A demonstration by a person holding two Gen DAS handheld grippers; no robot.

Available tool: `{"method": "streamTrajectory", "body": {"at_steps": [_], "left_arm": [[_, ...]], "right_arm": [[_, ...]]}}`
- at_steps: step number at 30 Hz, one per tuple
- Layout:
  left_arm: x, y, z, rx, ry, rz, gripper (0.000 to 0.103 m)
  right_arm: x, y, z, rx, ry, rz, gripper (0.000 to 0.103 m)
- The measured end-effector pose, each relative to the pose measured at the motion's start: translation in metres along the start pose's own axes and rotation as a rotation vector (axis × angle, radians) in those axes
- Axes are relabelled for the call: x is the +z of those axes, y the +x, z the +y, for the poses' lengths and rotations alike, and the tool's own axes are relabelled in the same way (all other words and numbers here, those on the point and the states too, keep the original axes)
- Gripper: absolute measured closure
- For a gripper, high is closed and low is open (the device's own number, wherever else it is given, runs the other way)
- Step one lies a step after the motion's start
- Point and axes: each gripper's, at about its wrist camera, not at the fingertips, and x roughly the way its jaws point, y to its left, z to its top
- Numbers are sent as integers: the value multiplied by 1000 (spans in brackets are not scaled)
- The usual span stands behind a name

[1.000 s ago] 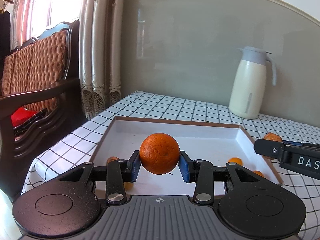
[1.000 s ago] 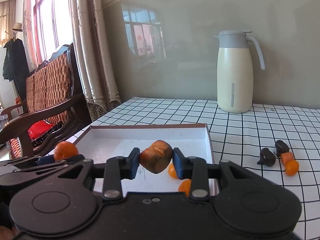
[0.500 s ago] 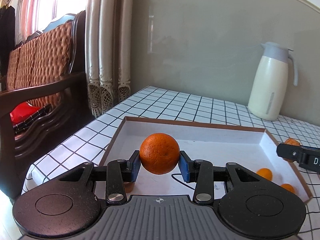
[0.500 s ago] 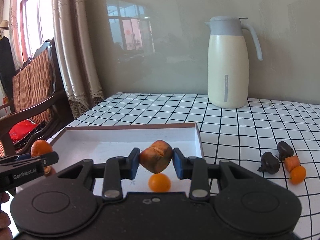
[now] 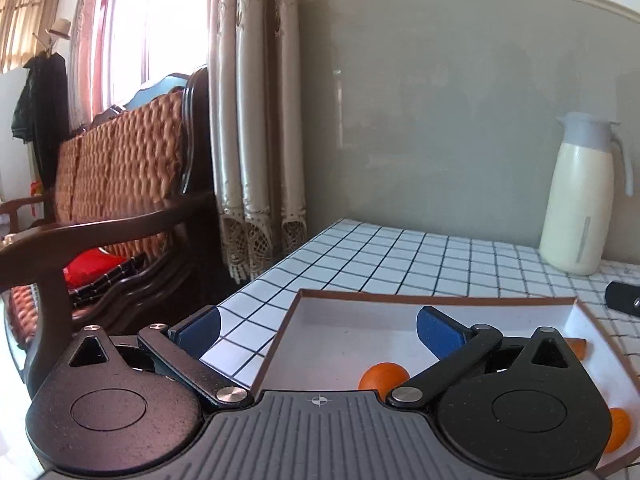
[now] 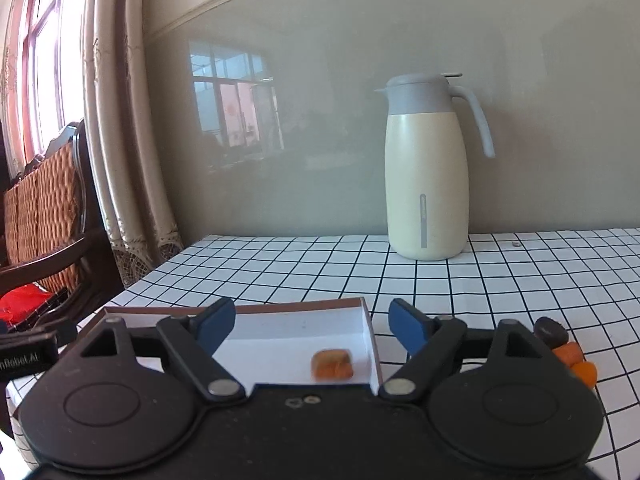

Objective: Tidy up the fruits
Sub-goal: 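Open both tools to drop the orange and dried fruit piece into the box, then lift both open tools from the box back toward the dates and fruit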

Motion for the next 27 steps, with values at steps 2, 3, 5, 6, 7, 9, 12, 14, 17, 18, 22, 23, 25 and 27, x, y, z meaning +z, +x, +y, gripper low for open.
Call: {"method": "streamTrajectory", "body": {"at_steps": [2,3,5,6,7,9,12,14,17,18,22,23,25,27], "left_arm": [[2,-1,0,1,-1,3,0],[2,-2,0,1,4,5,0],[2,-5,0,5,7,5,0],[2,-7,-1,4,9,5,0],[1,-8,-3,5,10,7,0],[2,-13,-2,7,9,8,0],[3,-19,0,8,2,15,0],[3,-25,0,4,-1,16,0],[3,-35,-1,-2,4,15,0],[3,-39,-2,-7,8,14,0],[3,-53,-9,-36,17,16,0],[2,-56,-12,-44,20,17,0],[1,-62,-18,-62,27,19,0],[0,-68,-25,-85,31,23,0]], "right_arm": [[0,-2,-1,-6,-2,-6,11],[1,-4,-1,-5,-2,-13,10],[3,-5,0,-2,4,-11,7],[3,-7,0,0,5,-10,7],[4,-8,0,0,7,-11,7],[4,-12,-1,1,12,-7,6],[4,-18,-3,5,19,0,6],[4,-23,-4,9,23,4,6],[3,-31,-8,20,31,15,6],[3,-34,-10,19,34,15,6],[1,-49,-19,9,45,8,6],[1,-53,-22,4,45,6,6],[-1,-61,-29,-5,50,3,6],[-2,-69,-37,-12,59,-2,6]]}}
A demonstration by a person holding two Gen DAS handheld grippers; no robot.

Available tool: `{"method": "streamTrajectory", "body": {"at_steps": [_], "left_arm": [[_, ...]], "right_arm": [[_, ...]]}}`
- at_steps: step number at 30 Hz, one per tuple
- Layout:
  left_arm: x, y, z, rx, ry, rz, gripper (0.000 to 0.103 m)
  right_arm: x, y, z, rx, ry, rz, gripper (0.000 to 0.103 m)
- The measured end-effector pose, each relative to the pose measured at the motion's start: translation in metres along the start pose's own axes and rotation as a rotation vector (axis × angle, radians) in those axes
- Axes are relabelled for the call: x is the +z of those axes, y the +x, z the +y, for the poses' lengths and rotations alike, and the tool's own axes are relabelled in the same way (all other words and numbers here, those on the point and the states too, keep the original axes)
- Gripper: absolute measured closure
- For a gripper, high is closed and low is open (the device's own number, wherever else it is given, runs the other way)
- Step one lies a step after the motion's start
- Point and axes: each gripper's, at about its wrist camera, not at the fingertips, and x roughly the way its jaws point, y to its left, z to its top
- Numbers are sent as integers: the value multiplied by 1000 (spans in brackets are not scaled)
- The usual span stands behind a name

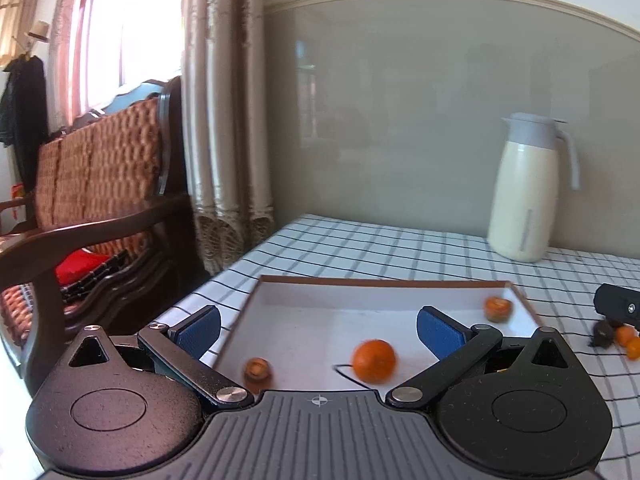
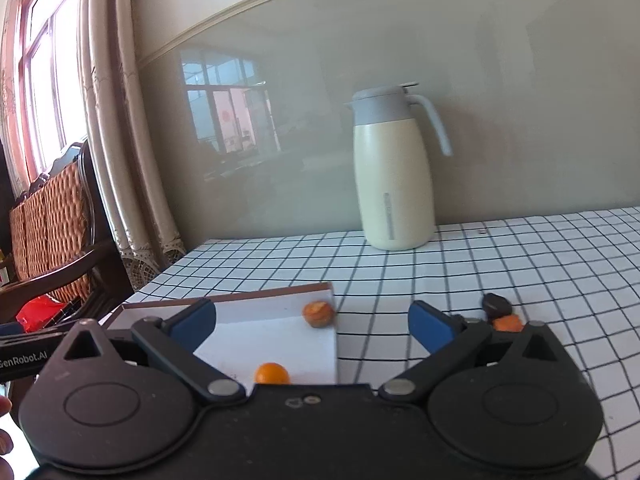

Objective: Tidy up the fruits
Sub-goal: 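Lift both open tools from the box back toward the dates and fruit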

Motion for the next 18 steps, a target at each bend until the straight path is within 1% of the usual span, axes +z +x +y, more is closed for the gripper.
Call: {"method": "streamTrajectory", "body": {"at_steps": [4,9,18], "left_arm": [[-2,-10,-20,-41,23,0,0],[-6,-18,-49,-116,47,9,0],[-16,-27,-92,-196,86,35,0]], "right_arm": [[-4,-14,-21,-36,26,-12,6],[-9,-28,-50,-94,49,-29,6],[-17,-42,-94,-187,93,-26,6]]}}
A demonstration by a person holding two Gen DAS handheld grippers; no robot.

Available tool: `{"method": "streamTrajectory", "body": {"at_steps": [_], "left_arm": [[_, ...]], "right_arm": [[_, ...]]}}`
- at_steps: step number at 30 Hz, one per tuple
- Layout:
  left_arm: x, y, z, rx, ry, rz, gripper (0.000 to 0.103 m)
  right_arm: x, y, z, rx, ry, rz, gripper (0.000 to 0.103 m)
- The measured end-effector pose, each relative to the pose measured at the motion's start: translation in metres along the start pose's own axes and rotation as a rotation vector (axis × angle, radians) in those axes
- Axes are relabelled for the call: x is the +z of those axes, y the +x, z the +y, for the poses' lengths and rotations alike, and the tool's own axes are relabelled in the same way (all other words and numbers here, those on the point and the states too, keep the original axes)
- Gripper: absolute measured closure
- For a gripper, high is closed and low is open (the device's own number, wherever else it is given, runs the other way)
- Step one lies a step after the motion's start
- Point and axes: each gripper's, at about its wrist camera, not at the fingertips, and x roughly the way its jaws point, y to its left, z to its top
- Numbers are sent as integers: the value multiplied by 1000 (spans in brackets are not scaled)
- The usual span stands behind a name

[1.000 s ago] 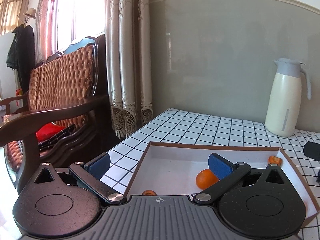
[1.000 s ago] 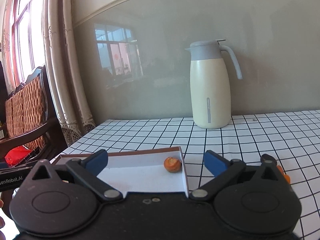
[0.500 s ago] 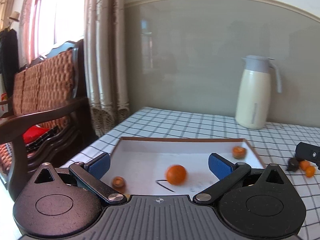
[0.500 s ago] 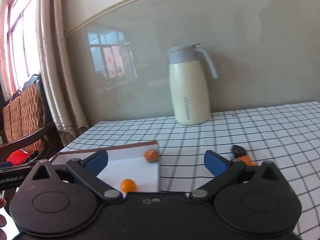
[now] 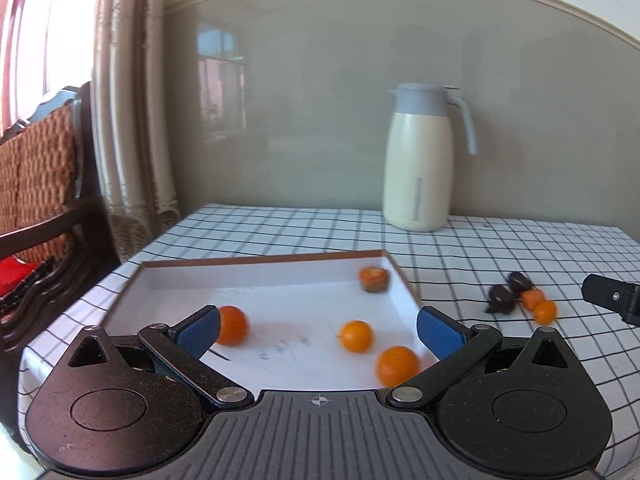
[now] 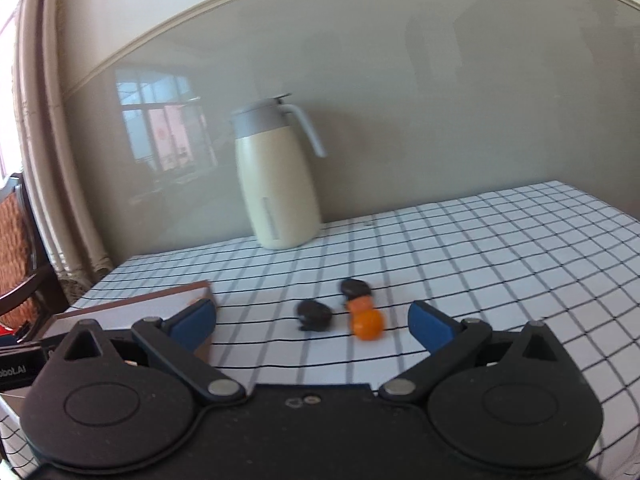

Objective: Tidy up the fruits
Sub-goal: 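Lift both open tools from the box back toward the dates and fruit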

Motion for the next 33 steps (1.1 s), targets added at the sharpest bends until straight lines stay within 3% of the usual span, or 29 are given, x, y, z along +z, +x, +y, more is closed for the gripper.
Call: {"method": "streamTrajectory", "body": {"at_steps": [13,20,28,31,33], "left_arm": [[0,5,-50,-94,55,11,0],[1,15,-68,-124,72,23,0],[6,35,-96,-161,116,28,0],[8,42,-102,-168,110,35,0],[8,47,-107,-175,108,39,0]], "right_arm": [[-4,0,-45,-95,38,4,6],[-4,11,-56,-100,34,14,7],[-5,19,-69,-107,31,24,12],[-6,24,-72,-97,31,45,24],[-6,29,-72,-92,29,54,24]]}}
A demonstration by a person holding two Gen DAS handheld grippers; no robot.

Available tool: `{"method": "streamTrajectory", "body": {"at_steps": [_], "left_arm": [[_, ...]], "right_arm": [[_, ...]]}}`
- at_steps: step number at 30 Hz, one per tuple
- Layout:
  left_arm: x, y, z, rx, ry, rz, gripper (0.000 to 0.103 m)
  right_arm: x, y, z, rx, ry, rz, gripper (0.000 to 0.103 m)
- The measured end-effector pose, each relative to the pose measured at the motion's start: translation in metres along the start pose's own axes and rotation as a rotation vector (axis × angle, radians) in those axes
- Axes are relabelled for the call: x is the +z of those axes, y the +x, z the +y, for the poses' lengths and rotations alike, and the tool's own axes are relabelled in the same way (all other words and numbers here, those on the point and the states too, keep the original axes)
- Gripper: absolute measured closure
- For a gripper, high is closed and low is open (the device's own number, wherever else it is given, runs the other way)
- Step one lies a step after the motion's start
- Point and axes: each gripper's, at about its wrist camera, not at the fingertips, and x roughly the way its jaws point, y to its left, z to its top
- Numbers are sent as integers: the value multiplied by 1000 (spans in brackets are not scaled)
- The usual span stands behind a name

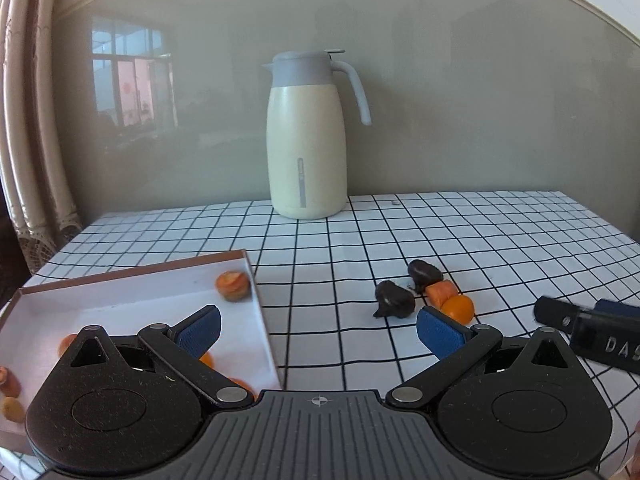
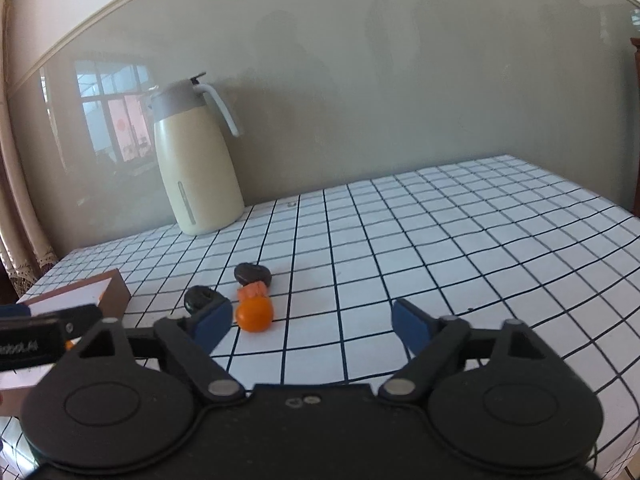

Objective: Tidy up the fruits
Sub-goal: 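Lift both open tools from the box back toward the dates and fruit, then close the left tool on a dark date while the right tool grasps a kumquat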

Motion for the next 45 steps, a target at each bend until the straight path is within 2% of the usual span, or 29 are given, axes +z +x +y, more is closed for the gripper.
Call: {"method": "streamTrajectory", "body": {"at_steps": [4,10,16,18,22,24,25,31,36,40,45], "left_arm": [[1,13,-9,-9,19,6,0],[4,34,-18,-3,59,15,0],[9,54,-18,-21,88,29,0],[11,58,-17,-22,108,34,10],[13,65,-13,-14,119,47,16],[12,68,-12,-17,125,56,27],[11,70,-12,-25,126,64,28],[10,82,-19,-52,146,78,28],[15,91,-19,-71,140,92,28],[17,95,-21,-75,150,91,28],[16,101,-28,-97,137,103,28]], "right_arm": [[0,11,5,21,-10,19,25],[3,33,14,24,-45,54,41],[7,52,14,53,-39,87,47],[7,58,16,71,-36,103,47],[4,70,27,90,-53,127,51],[3,76,31,96,-57,147,56],[3,79,33,93,-63,154,58],[2,90,29,84,-48,186,65],[5,96,28,89,-35,192,66],[5,99,30,101,-40,199,78],[6,97,22,71,-40,187,79]]}}
